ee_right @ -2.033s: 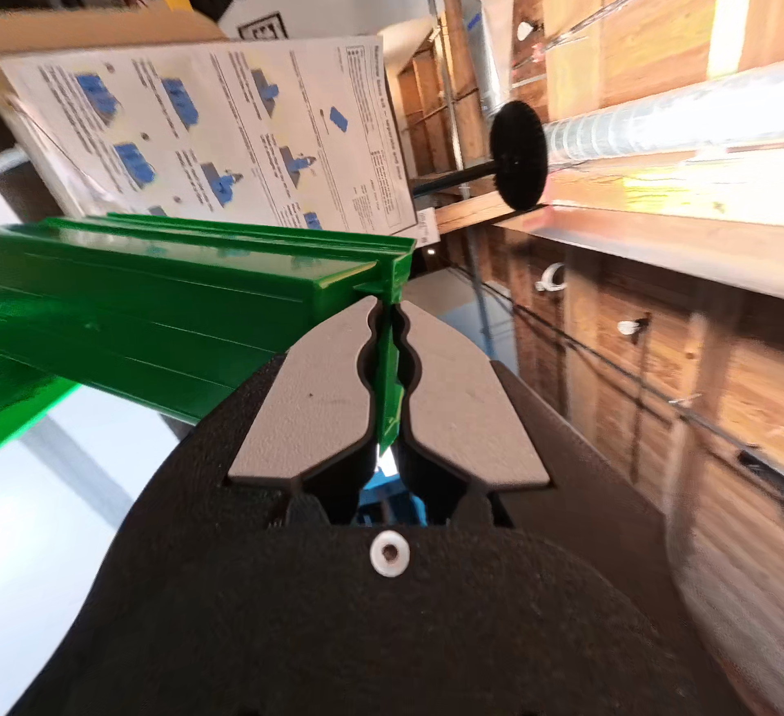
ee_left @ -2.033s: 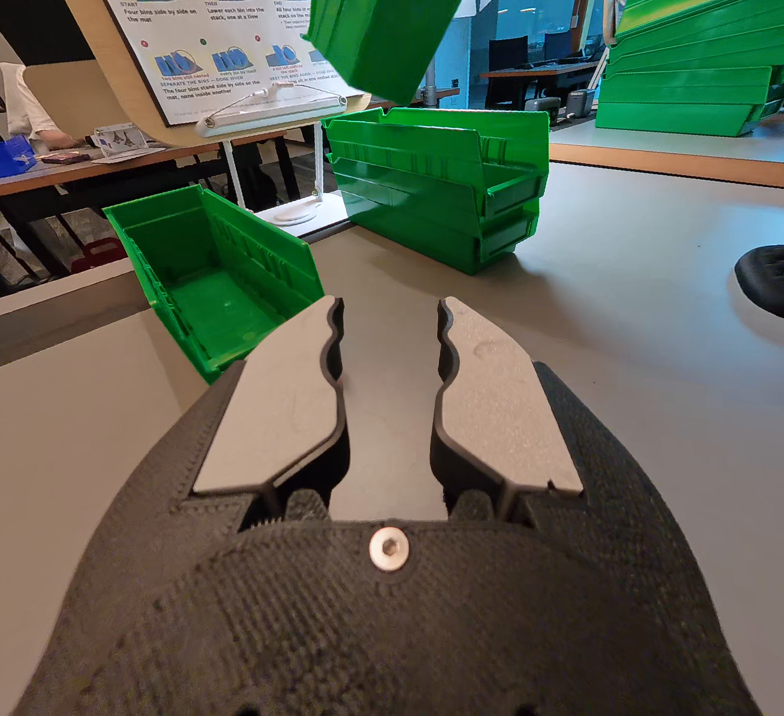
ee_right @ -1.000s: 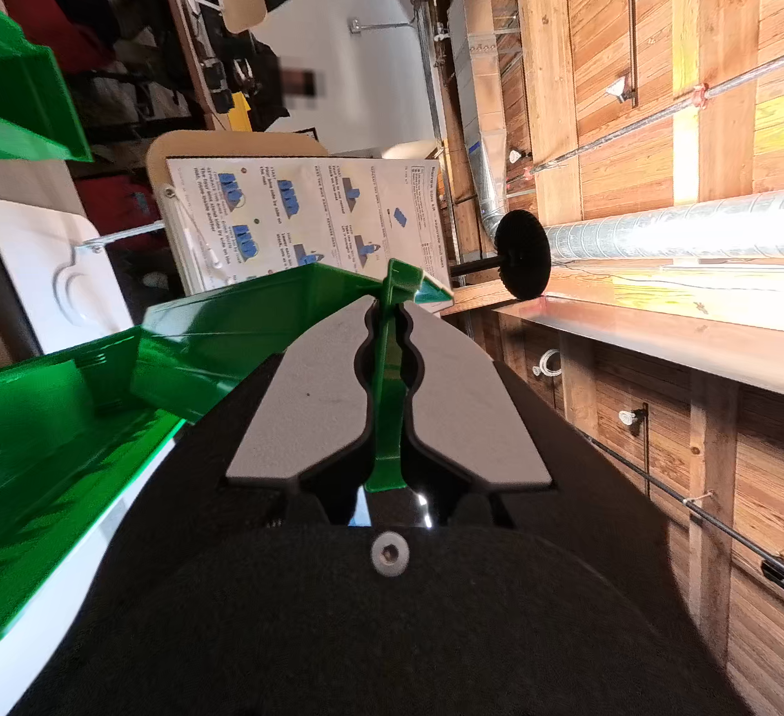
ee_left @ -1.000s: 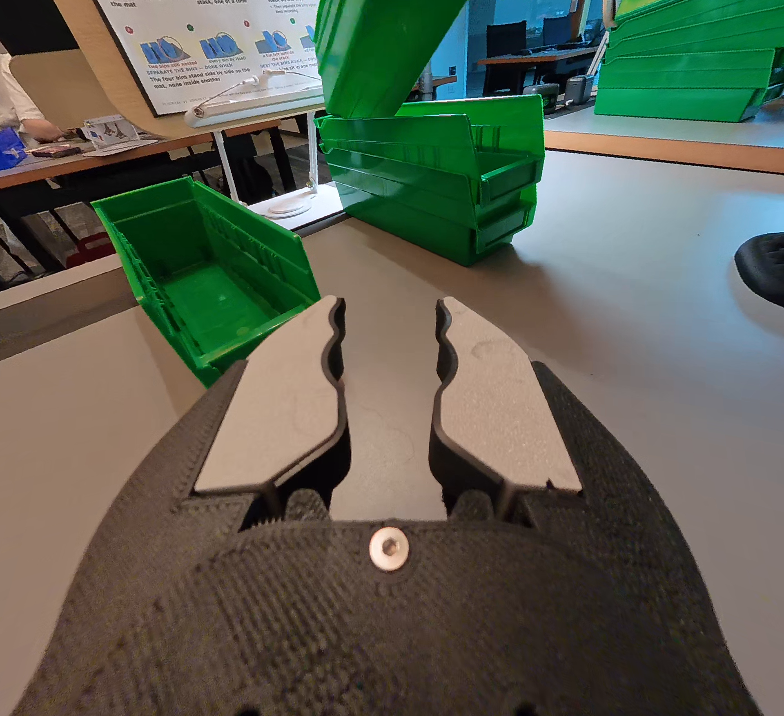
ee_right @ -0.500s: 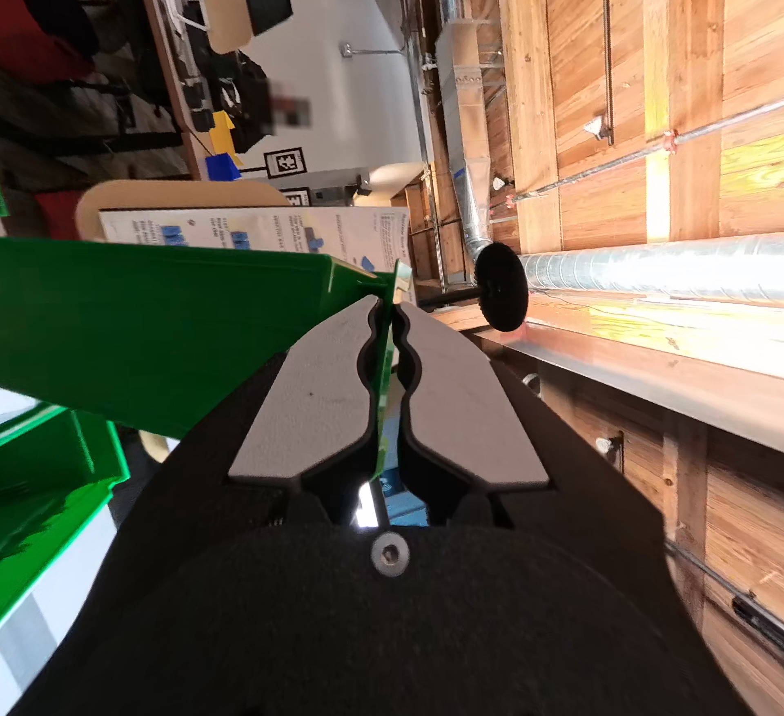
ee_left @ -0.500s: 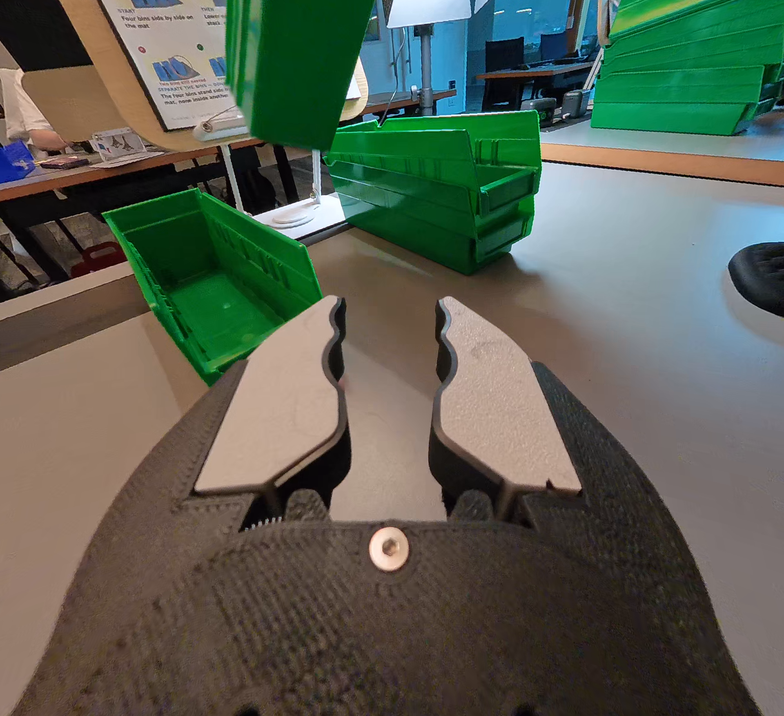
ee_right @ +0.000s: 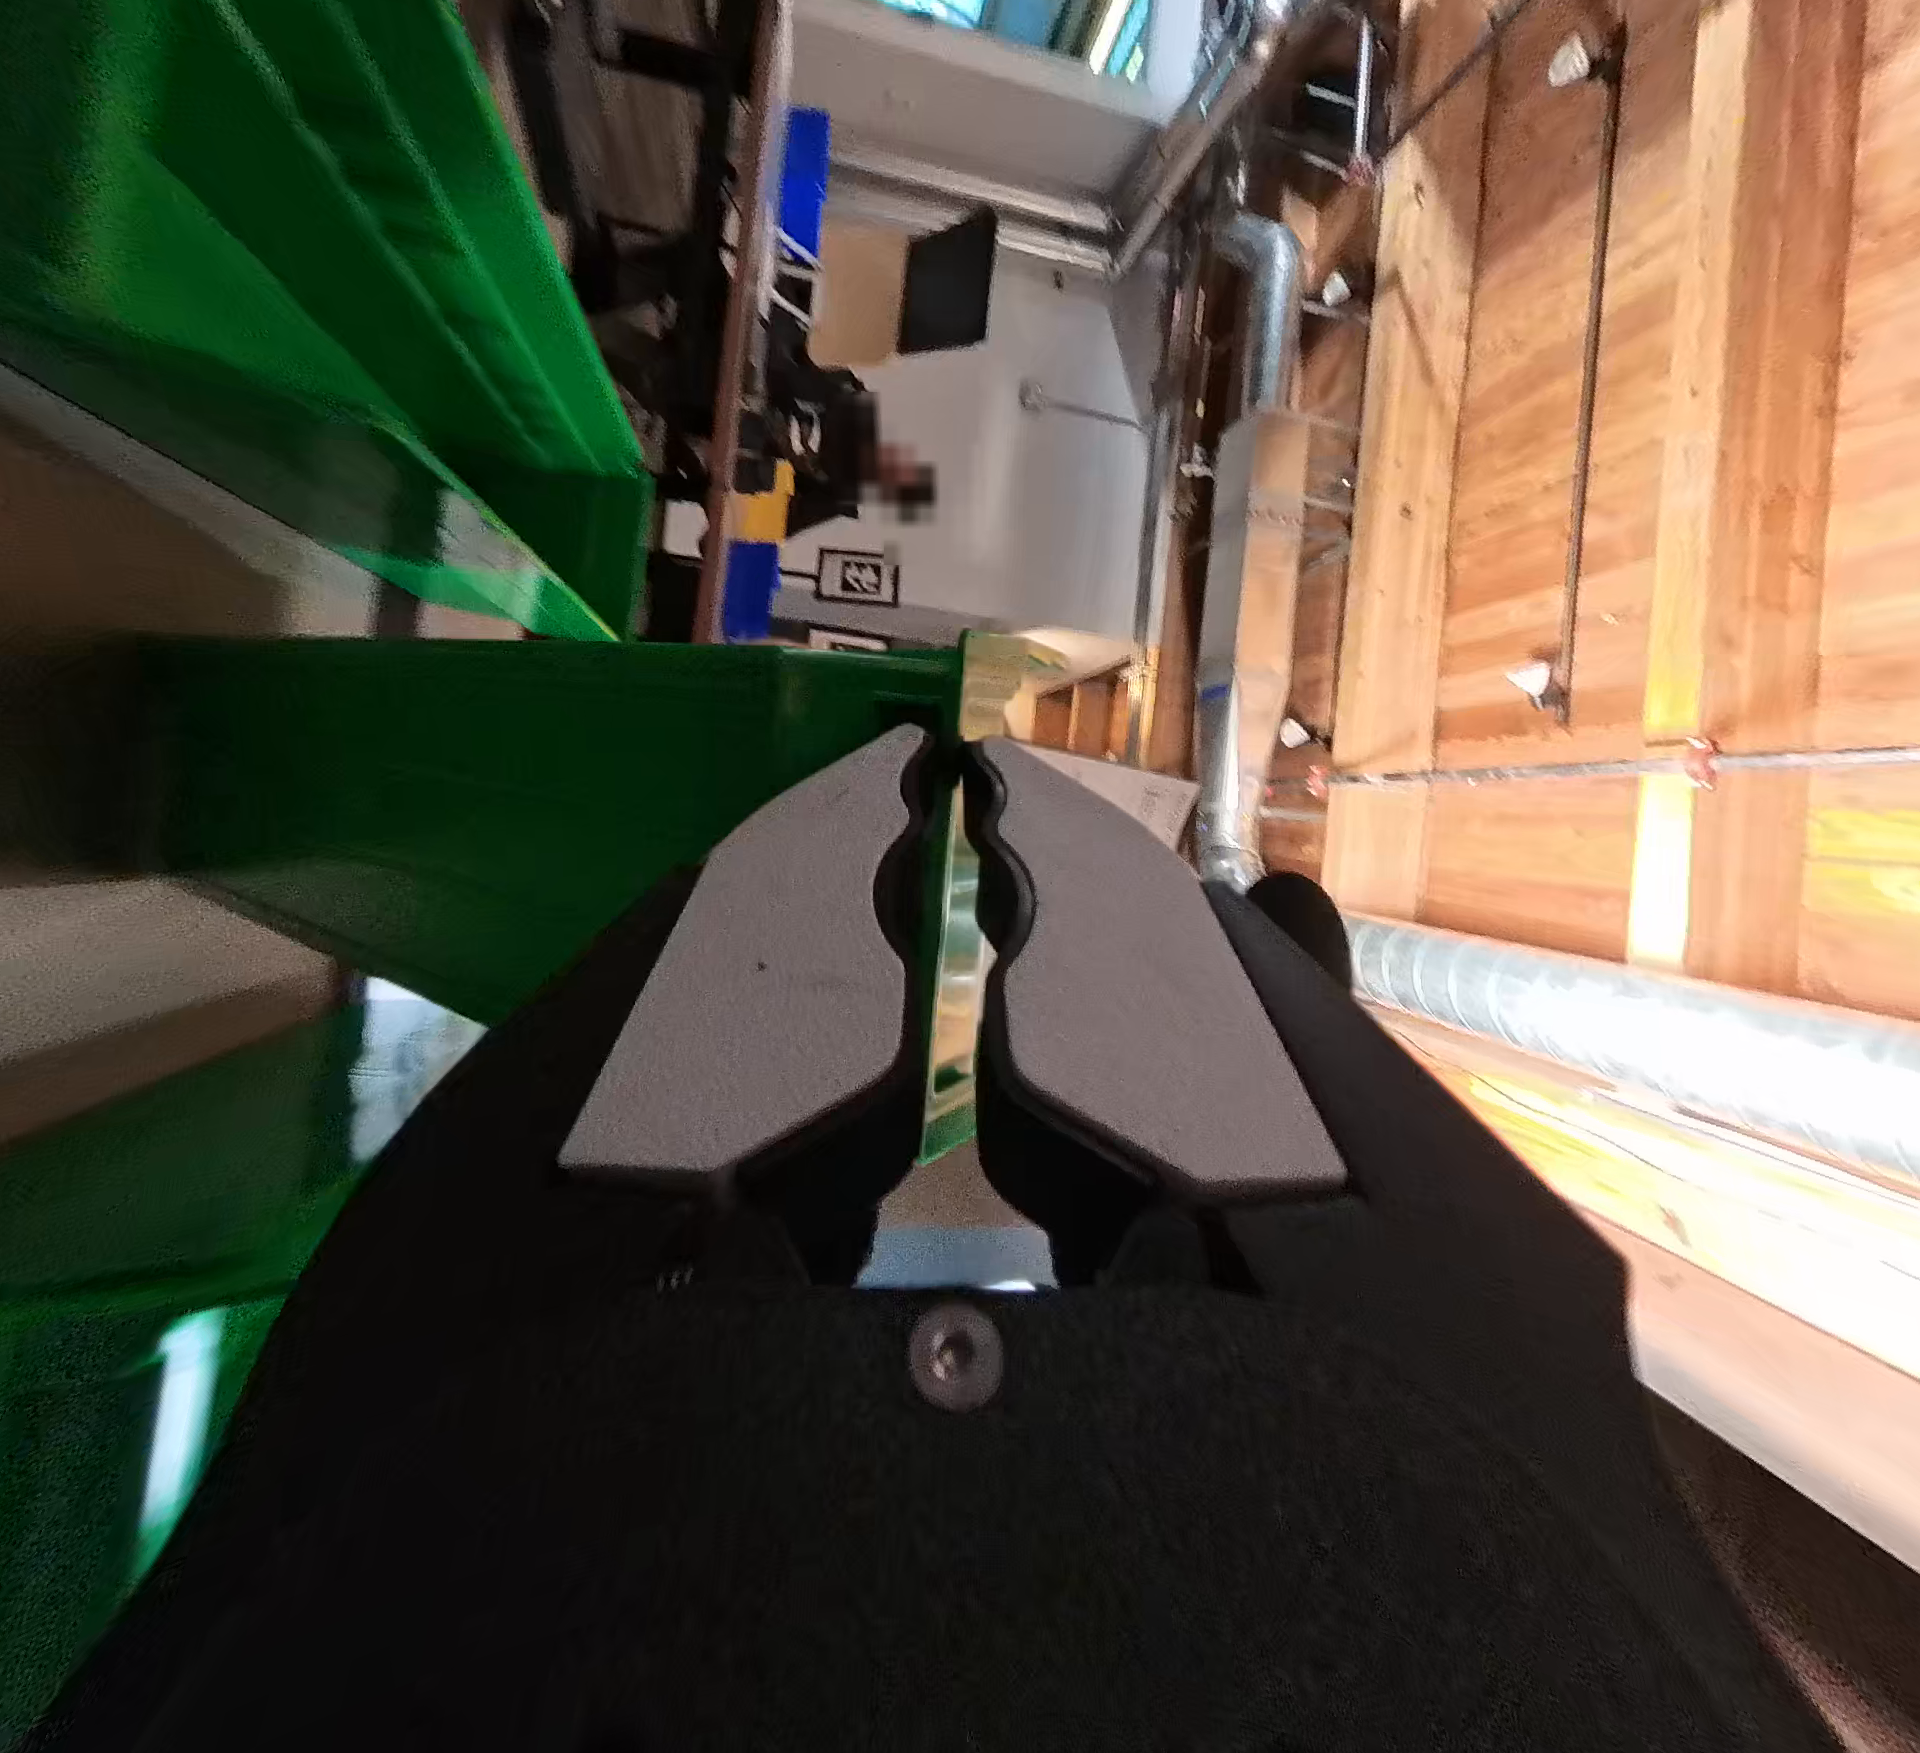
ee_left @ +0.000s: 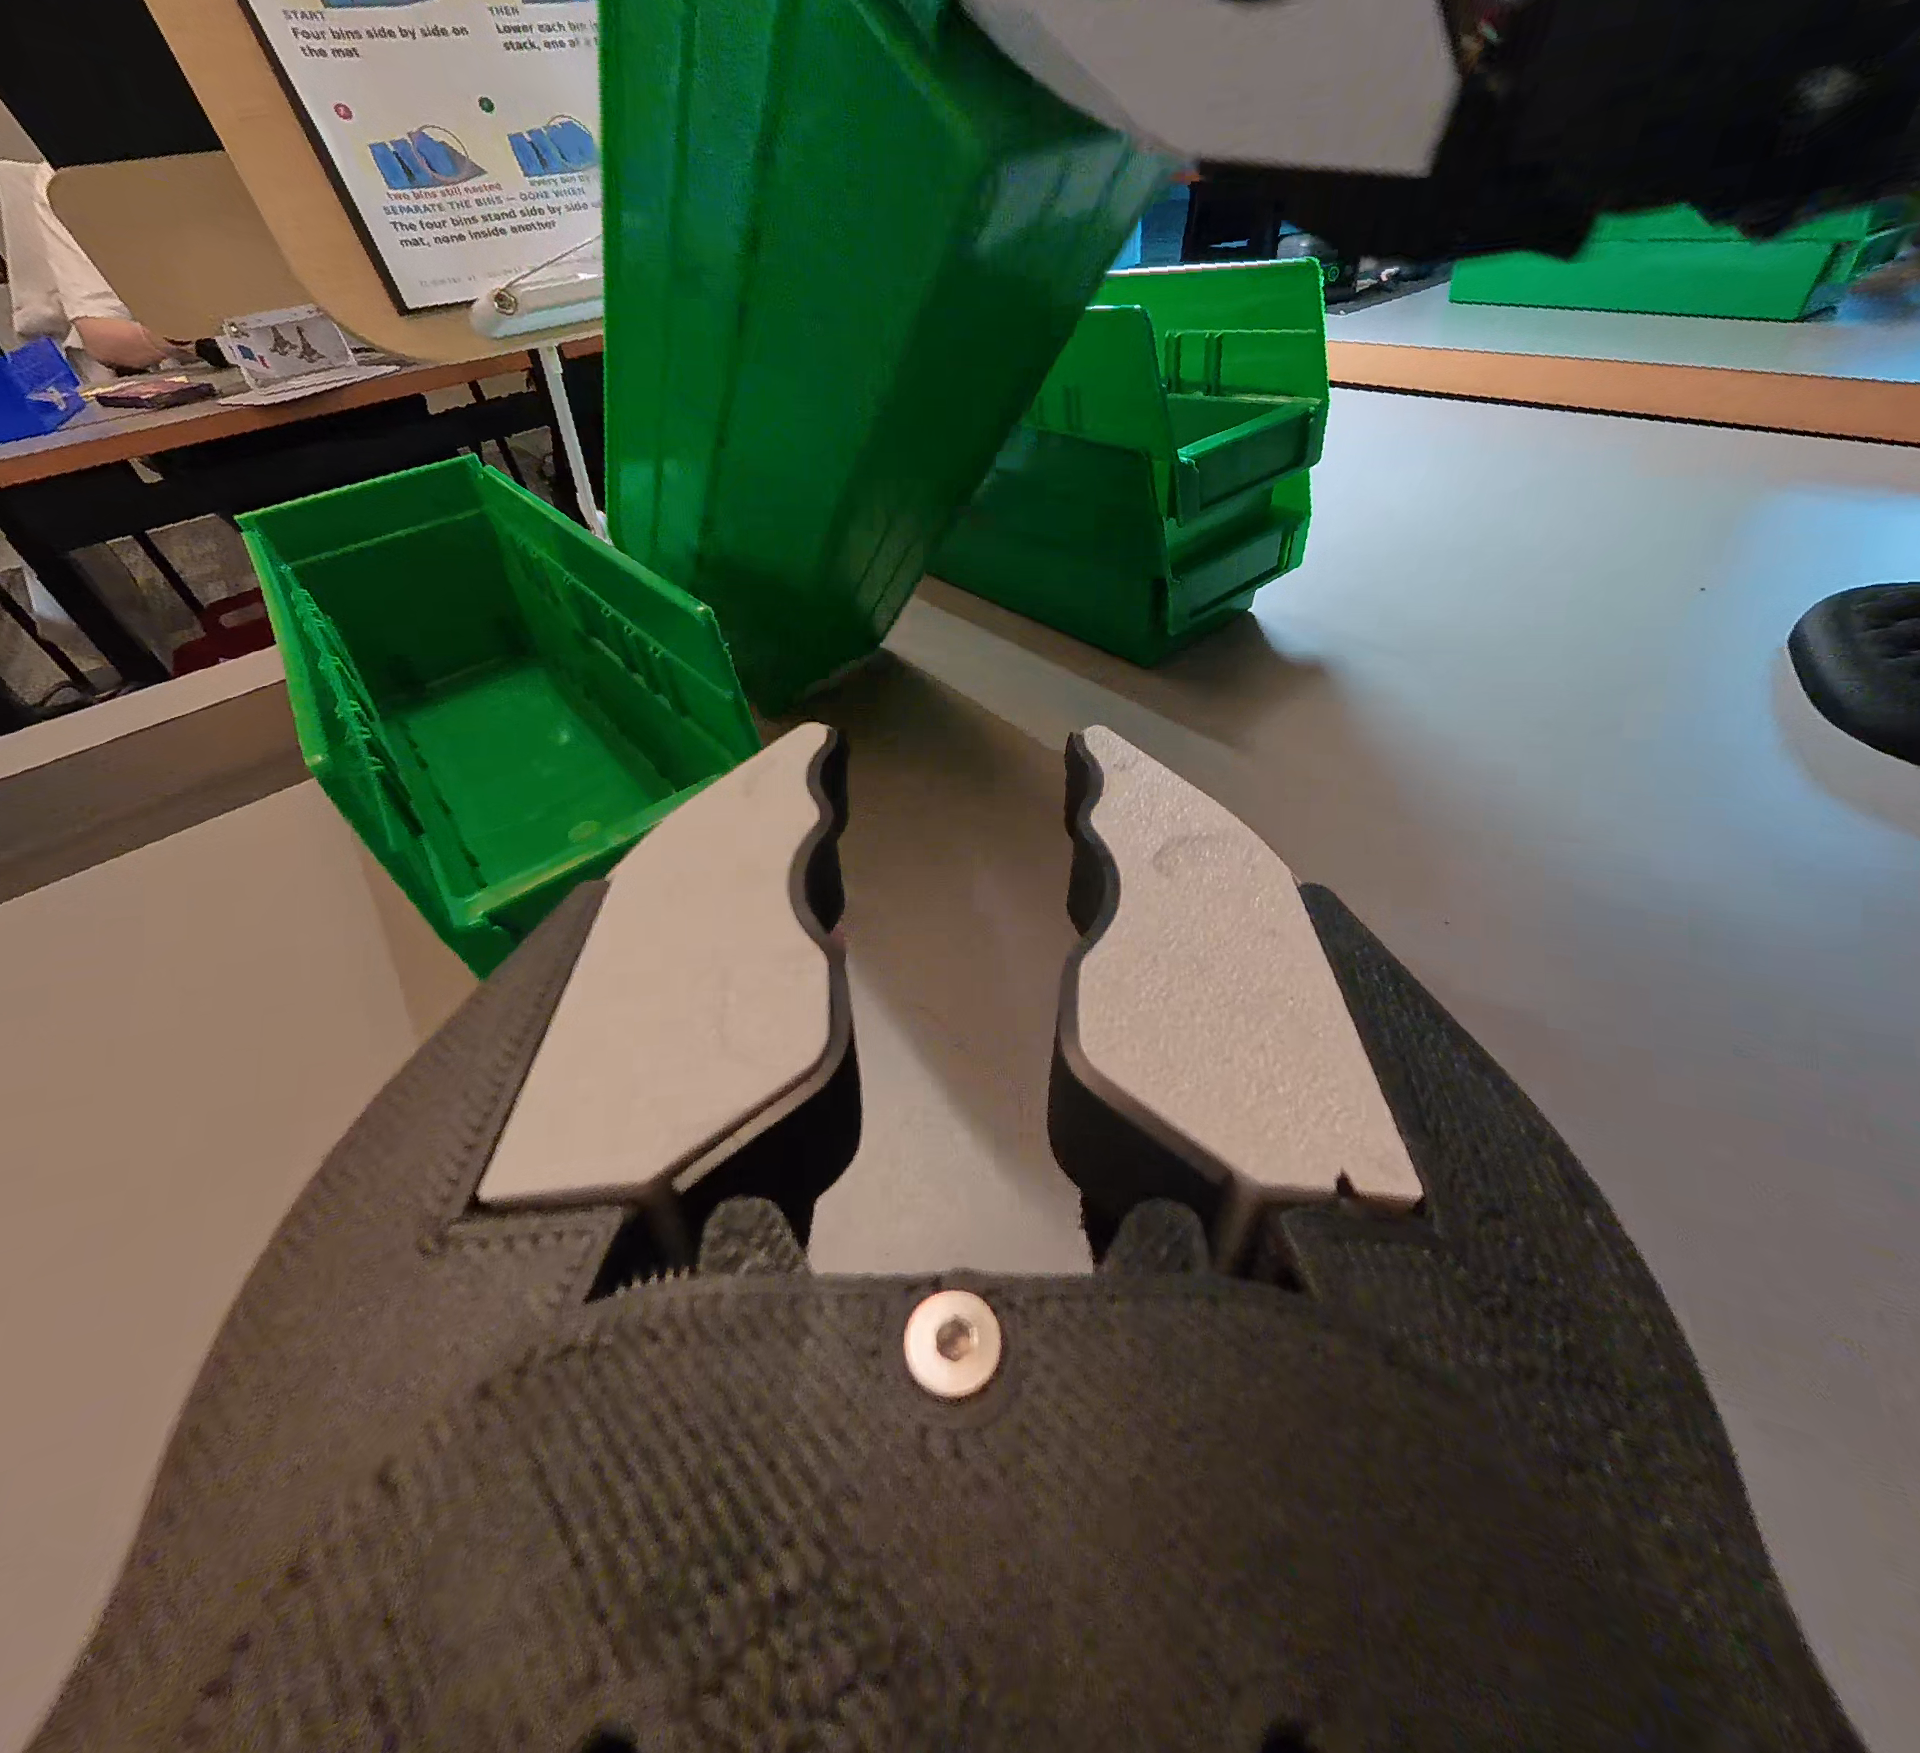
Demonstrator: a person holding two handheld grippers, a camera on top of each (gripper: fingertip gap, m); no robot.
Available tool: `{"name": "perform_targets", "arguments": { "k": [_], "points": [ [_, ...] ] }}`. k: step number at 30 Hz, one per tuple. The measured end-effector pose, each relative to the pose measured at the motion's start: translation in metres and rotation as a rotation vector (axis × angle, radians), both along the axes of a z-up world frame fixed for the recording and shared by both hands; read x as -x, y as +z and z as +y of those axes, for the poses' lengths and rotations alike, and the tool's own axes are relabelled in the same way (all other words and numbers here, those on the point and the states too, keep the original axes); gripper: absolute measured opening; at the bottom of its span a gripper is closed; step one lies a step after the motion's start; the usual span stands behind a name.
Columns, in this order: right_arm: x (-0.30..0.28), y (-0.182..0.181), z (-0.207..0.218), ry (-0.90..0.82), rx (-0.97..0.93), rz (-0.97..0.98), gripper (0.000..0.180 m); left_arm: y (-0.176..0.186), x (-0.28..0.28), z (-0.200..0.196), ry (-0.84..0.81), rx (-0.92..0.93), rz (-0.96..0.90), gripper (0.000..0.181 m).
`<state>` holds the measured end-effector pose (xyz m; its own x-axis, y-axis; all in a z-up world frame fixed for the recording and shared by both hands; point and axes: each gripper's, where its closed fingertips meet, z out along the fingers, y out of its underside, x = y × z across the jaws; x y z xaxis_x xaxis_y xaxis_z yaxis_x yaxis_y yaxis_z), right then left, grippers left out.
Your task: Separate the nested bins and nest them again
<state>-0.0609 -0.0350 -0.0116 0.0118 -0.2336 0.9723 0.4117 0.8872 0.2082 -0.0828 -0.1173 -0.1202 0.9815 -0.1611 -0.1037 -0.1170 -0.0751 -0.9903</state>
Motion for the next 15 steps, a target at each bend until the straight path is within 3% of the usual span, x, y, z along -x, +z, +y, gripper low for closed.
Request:
{"name": "perform_targets", "arguments": {
  "k": [7, 15],
  "points": [
    [-0.023, -0.074, -0.052, 0.05, 0.131, -0.121, 0.007, 0.0, -0.001, 0.0, -0.001, -0.001, 0.008, 0.04],
    [-0.035, -0.161, -0.037, -0.027, 0.286, -0.216, 0.003, -0.003, -0.001, 0.001, 0.003, 0.007, 0.011, 0.04]
  ]
}}
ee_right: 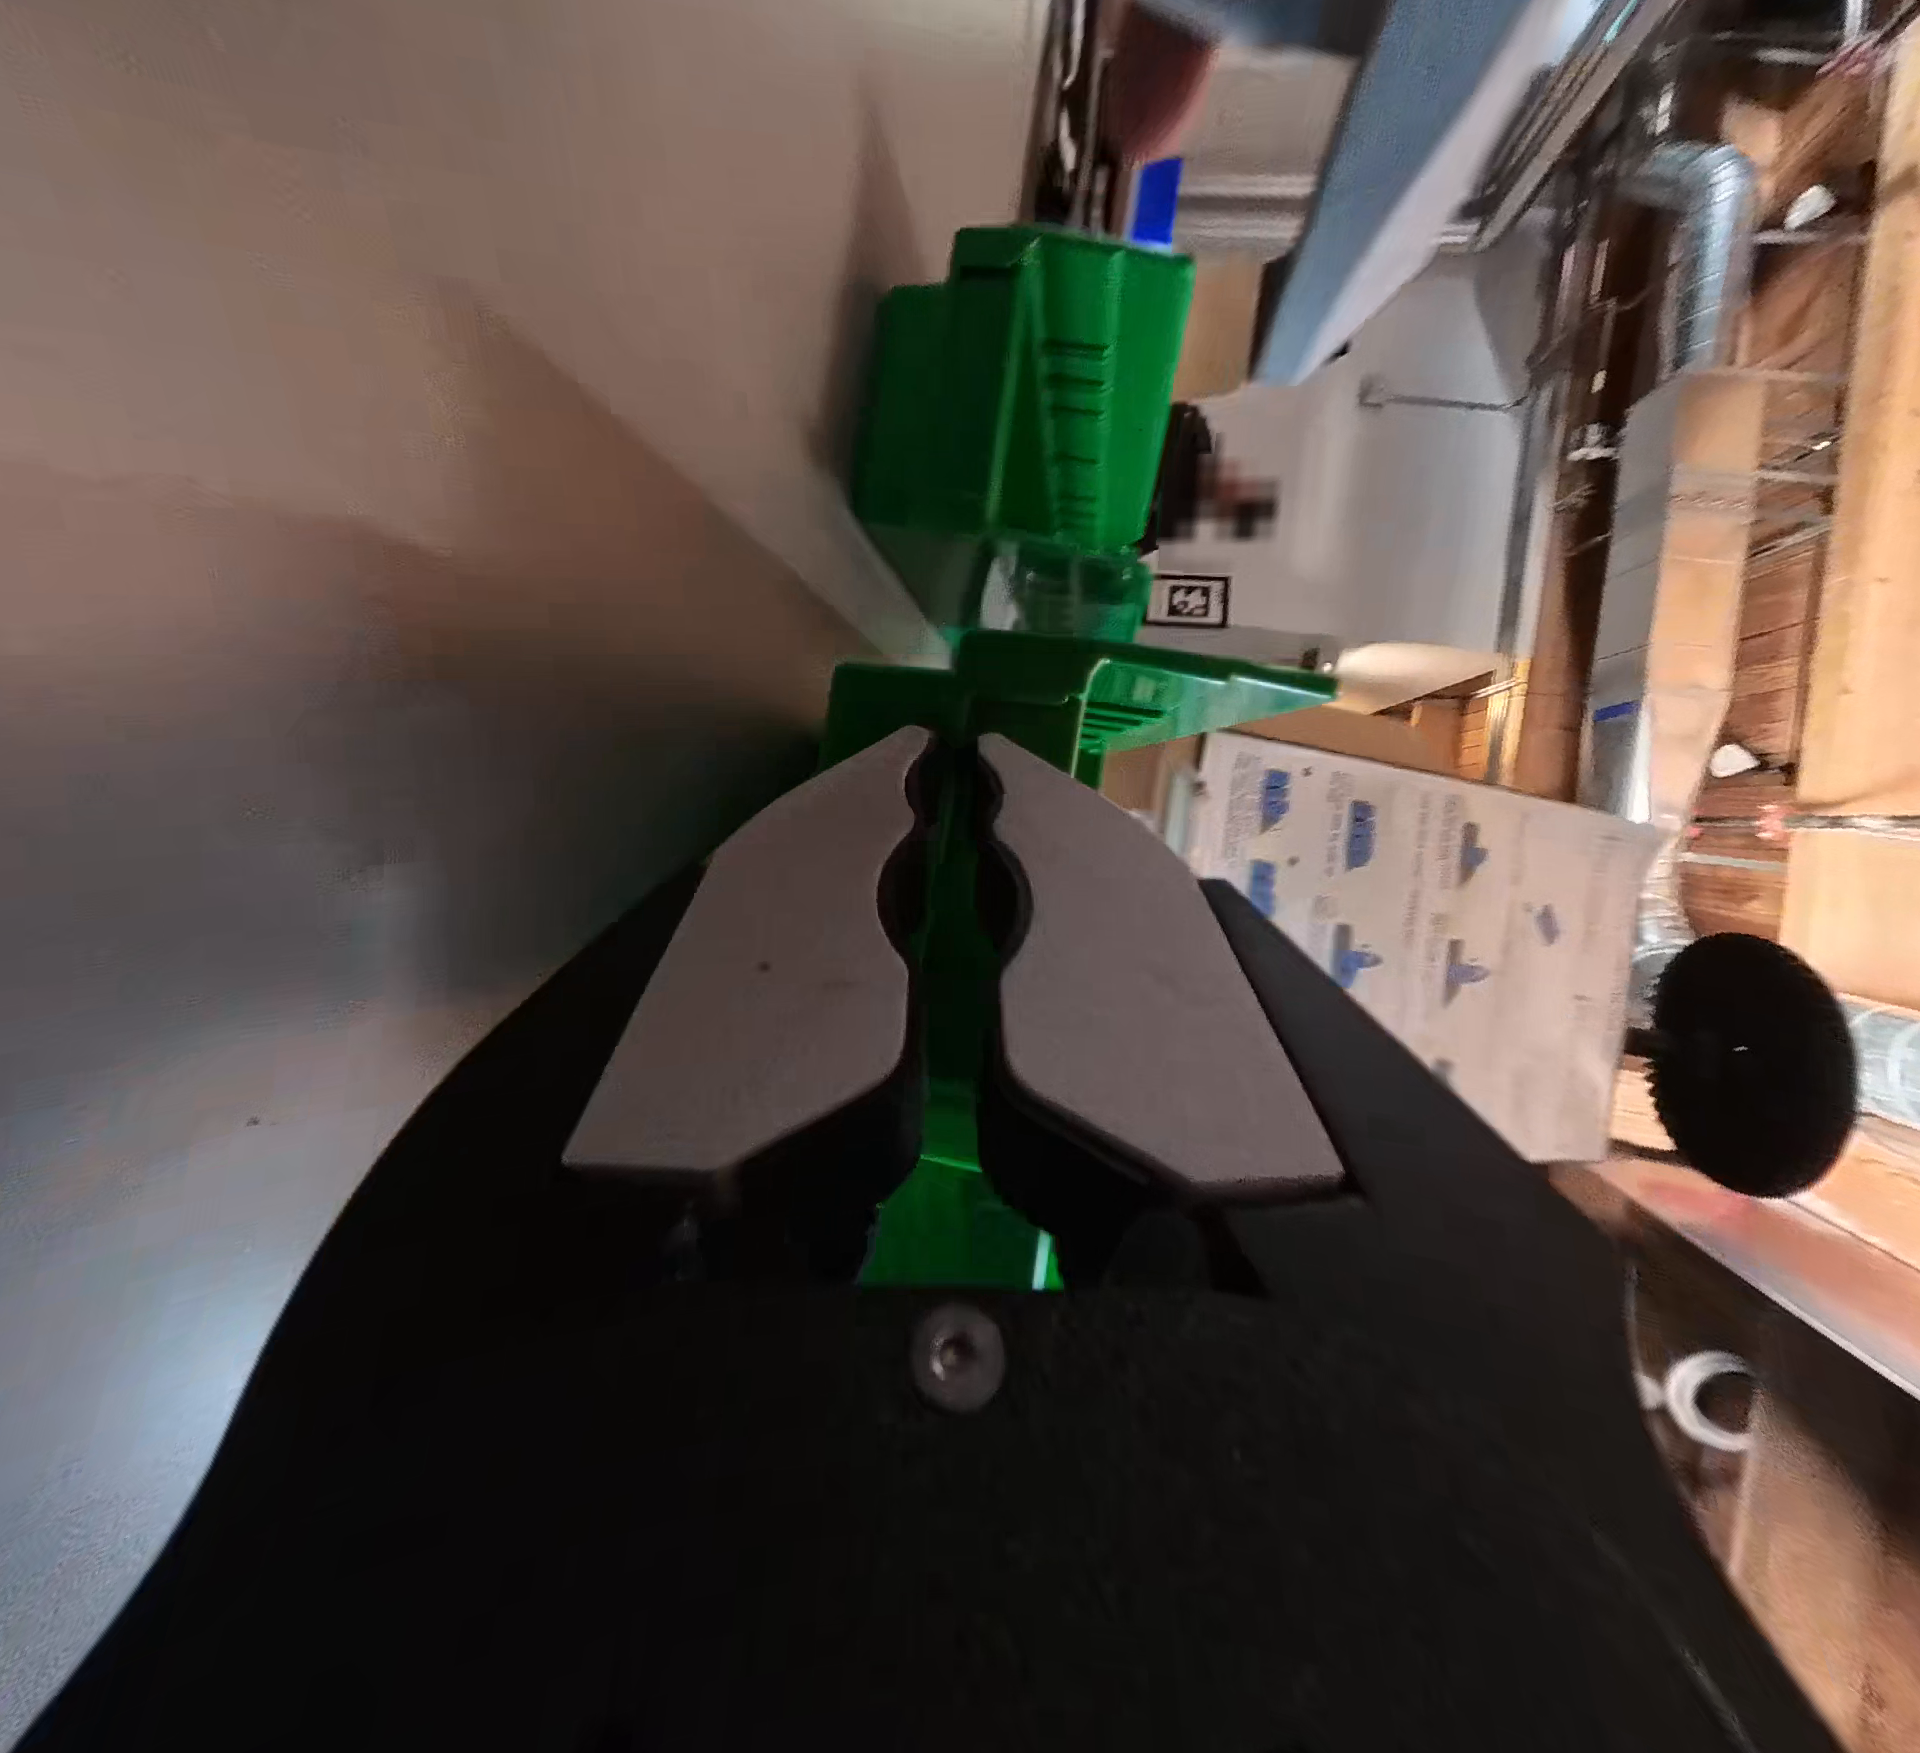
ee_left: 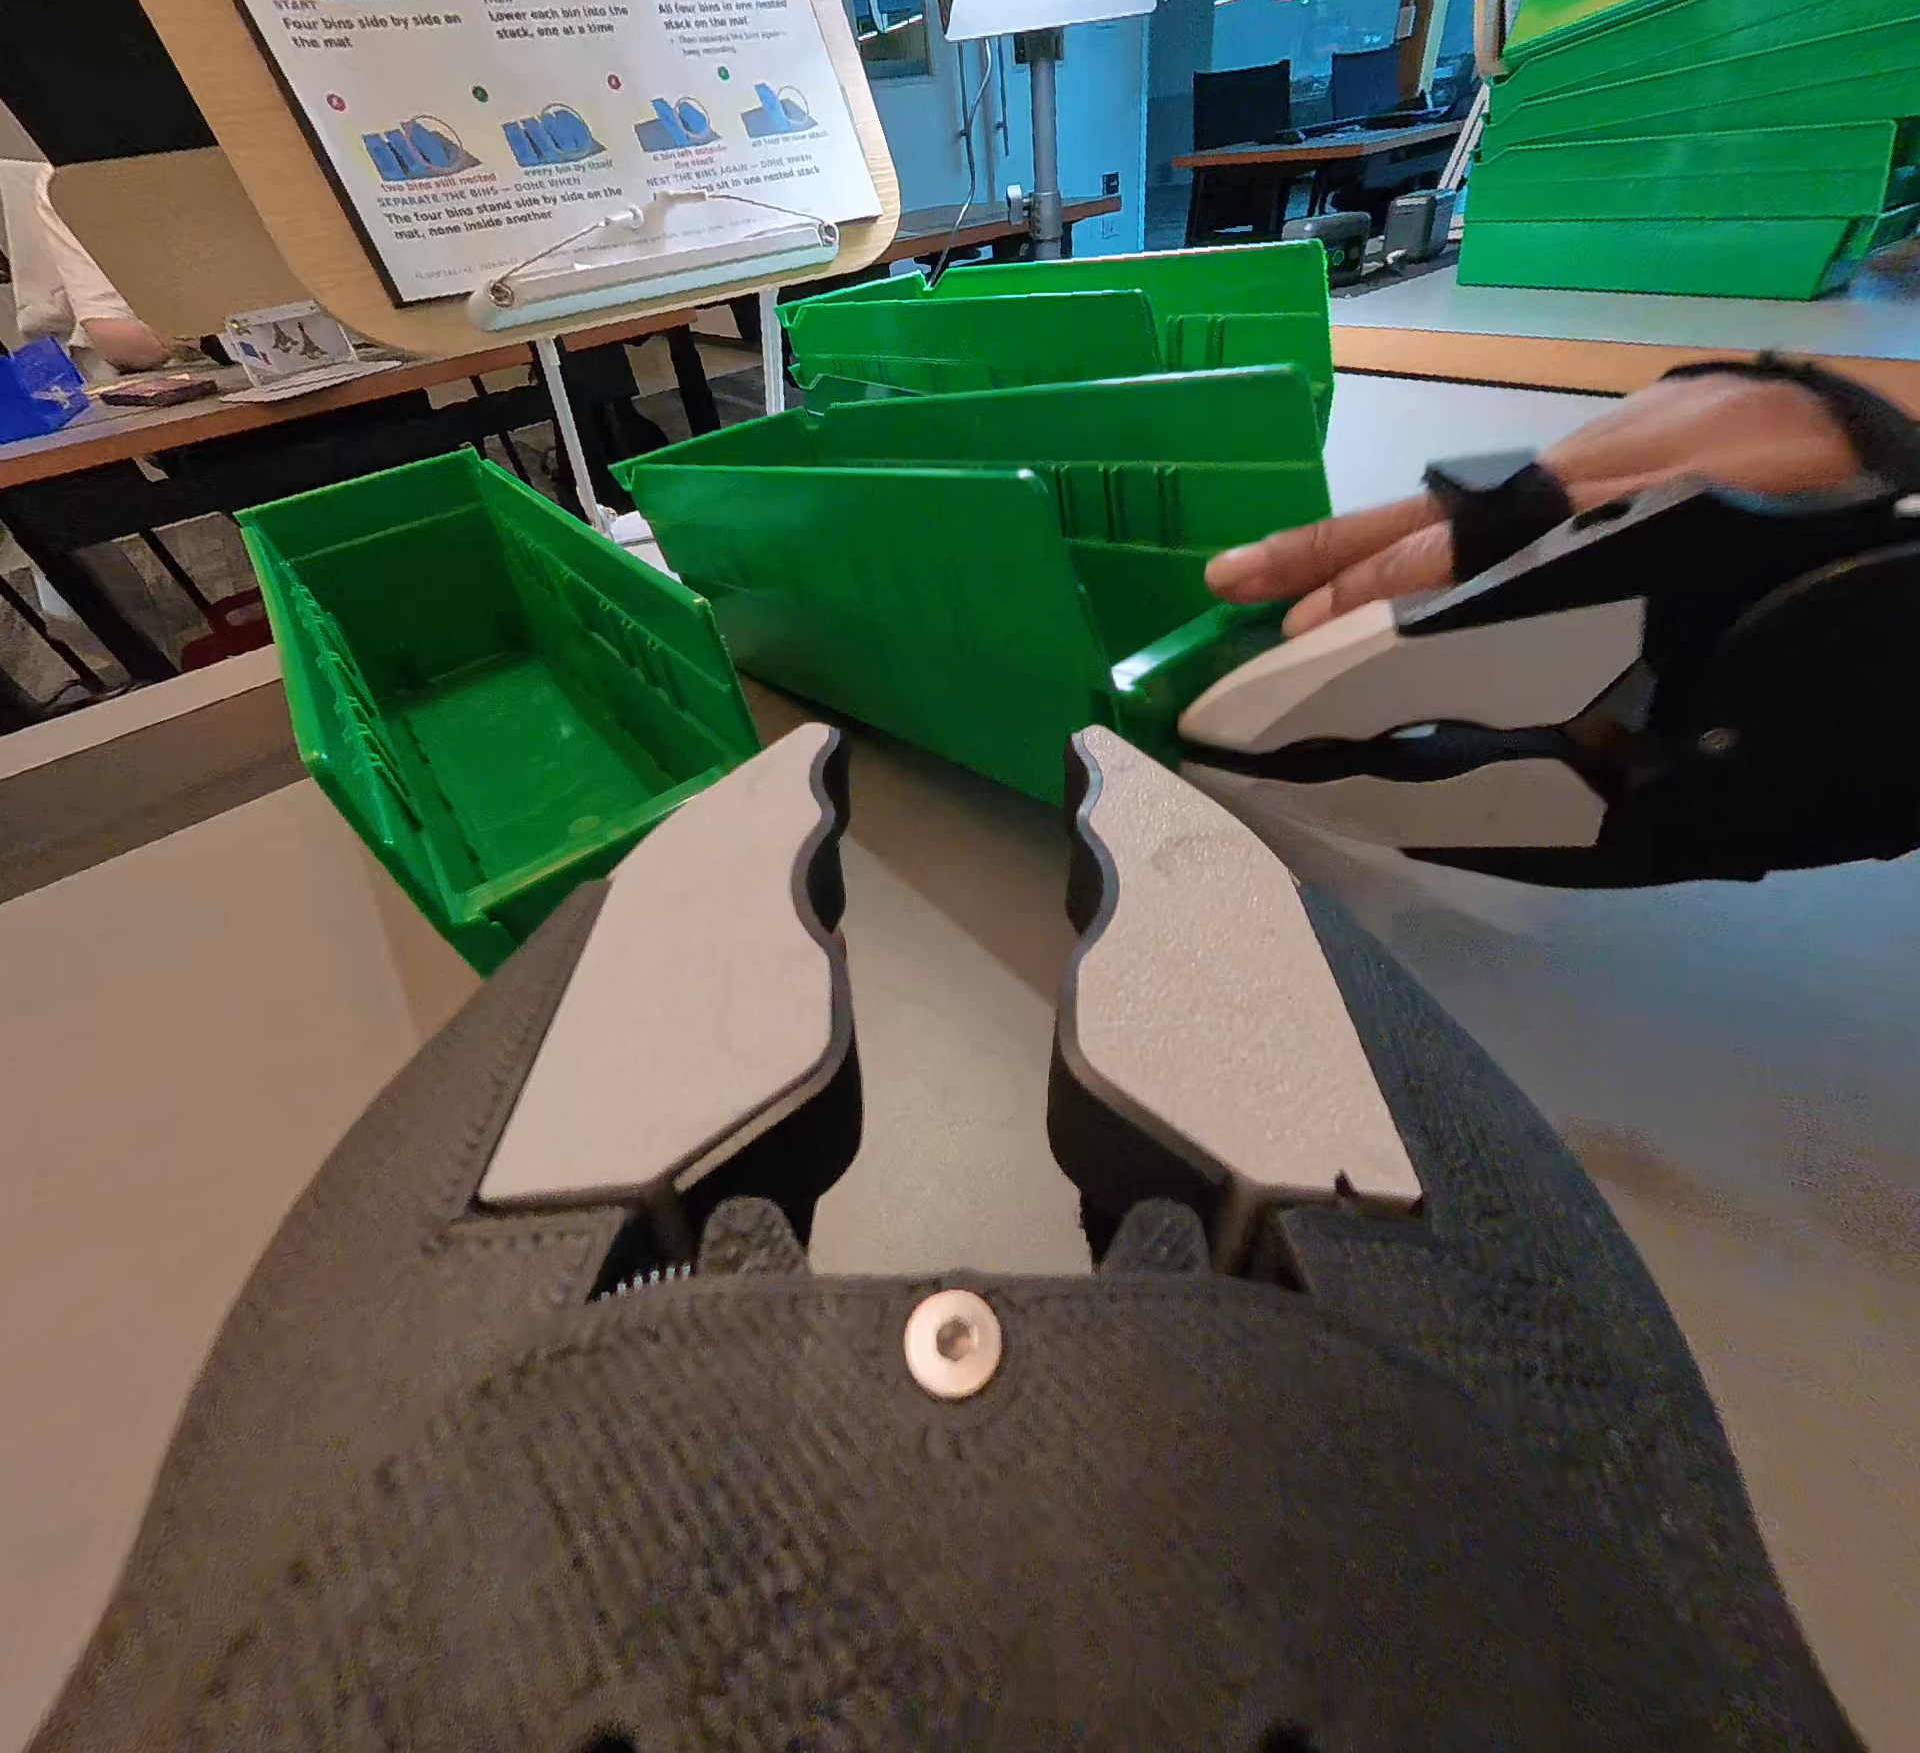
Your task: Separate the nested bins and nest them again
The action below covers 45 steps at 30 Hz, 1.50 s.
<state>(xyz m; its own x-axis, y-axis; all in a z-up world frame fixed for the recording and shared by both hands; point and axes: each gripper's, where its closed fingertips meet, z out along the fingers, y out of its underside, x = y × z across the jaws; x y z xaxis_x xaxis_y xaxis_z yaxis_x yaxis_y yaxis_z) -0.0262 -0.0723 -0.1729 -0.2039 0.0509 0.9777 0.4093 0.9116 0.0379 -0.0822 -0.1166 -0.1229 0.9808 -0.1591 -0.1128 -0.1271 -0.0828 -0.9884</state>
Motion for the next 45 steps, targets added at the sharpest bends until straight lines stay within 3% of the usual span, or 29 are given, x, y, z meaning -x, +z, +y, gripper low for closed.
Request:
{"name": "perform_targets", "arguments": {
  "k": [6, 15, 22, 27, 34, 41, 45],
  "points": [
    [-0.009, -0.036, 0.016, -0.058, 0.107, -0.104, 0.01, 0.0, 0.001, 0.0, 0.001, 0.001, -0.003, 0.039],
    [-0.019, -0.037, 0.013, -0.206, 0.432, -0.412, 0.055, -0.001, -0.002, 0.0, -0.006, 0.003, 0.006, 0.039],
    [0.004, -0.033, 0.035, -0.324, 0.421, -0.457, 0.064, 0.002, 0.0, -0.002, -0.006, -0.007, -0.006, 0.039],
    [0.012, -0.015, 0.044, -0.345, 0.45, -0.426, 0.063, 0.003, 0.0, -0.002, -0.012, -0.008, -0.018, 0.039],
    [0.016, -0.039, 0.068, -0.444, 0.455, -0.489, 0.059, 0.004, -0.001, -0.003, -0.012, -0.013, -0.01, 0.039],
    [0.019, -0.056, 0.073, -0.423, 0.542, -0.511, 0.028, 0.003, -0.001, -0.003, -0.016, -0.008, -0.013, 0.039],
    [0.016, -0.053, 0.067, -0.36, 0.525, -0.514, 0.028, 0.004, 0.0, -0.004, -0.014, -0.009, -0.014, 0.039]
  ]
}}
